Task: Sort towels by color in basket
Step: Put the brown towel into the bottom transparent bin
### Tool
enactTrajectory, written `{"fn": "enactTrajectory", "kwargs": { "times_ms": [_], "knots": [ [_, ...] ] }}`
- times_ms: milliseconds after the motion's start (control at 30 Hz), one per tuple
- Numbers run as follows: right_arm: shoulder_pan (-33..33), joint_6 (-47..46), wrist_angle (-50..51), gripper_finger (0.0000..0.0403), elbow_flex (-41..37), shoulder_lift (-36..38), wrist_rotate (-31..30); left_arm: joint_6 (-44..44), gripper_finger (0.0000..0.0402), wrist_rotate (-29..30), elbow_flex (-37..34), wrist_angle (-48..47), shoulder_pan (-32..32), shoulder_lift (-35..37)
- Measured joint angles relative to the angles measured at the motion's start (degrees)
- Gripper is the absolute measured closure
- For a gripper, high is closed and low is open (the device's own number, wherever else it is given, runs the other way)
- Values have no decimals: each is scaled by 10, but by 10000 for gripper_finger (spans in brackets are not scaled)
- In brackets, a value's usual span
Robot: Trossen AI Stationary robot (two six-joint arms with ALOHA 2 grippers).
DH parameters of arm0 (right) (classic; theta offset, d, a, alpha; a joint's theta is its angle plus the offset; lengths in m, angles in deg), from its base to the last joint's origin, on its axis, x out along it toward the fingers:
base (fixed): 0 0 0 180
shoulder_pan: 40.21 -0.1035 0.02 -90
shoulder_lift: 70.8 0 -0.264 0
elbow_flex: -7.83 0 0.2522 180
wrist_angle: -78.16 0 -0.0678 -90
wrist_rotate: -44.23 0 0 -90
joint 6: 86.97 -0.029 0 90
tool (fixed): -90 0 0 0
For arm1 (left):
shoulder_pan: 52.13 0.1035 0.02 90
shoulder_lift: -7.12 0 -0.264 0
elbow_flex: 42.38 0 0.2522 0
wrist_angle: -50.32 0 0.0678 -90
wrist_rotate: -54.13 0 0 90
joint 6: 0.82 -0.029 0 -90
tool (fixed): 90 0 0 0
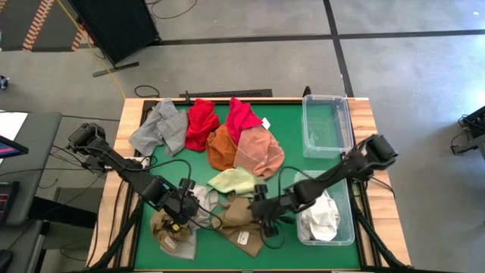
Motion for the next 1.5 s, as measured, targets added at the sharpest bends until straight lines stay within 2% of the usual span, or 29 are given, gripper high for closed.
{"fn": "enactTrajectory", "kwargs": {
  "times_ms": [233, 400, 533, 767, 900, 1133, 1333, 1500],
  "knots": [
    [-14, 11, -53, 140, 4, -62, 24, -4, 209, 2, 0, 3, 0, 0],
    [-30, 44, -56, 140, 32, -109, 26, -10, 209, 4, 0, 4, 0, 0],
    [-30, 51, -44, 140, 50, -149, 26, -12, 209, 8, 0, 7, 0, 0],
    [-28, 52, 17, 146, 77, -166, 6, -5, 209, 8, 0, 9, 0, 0],
    [-26, 48, 25, 194, 80, -167, 3, -7, 209, 8, 0, 9, 0, 0],
    [-24, 45, 29, 359, 79, -164, -1, -14, 209, 19, 0, 9, 0, 0],
    [-27, 43, 63, 365, 73, -115, 6, -20, 209, 21, 0, 9, 0, 0],
    [-45, 42, 96, 365, 76, -8, -23, -25, 209, 32, 0, 9, 0, 0]
  ]
}}
